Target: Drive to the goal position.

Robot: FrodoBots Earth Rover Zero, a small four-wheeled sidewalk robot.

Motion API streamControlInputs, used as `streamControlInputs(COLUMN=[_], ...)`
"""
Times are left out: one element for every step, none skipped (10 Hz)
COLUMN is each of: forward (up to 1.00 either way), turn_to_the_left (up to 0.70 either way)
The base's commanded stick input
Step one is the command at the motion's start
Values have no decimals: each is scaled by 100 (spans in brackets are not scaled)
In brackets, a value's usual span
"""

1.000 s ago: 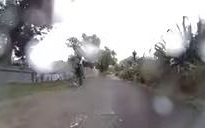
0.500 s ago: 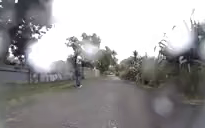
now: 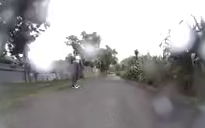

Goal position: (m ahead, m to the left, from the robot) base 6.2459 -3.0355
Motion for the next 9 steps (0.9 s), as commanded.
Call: streamControlInputs(forward=[85, 85, 85, 85, 85, 85, 85, 85, 85], turn_to_the_left=[0, 0, 0, 0, 0, 0, 0, 0, 0])
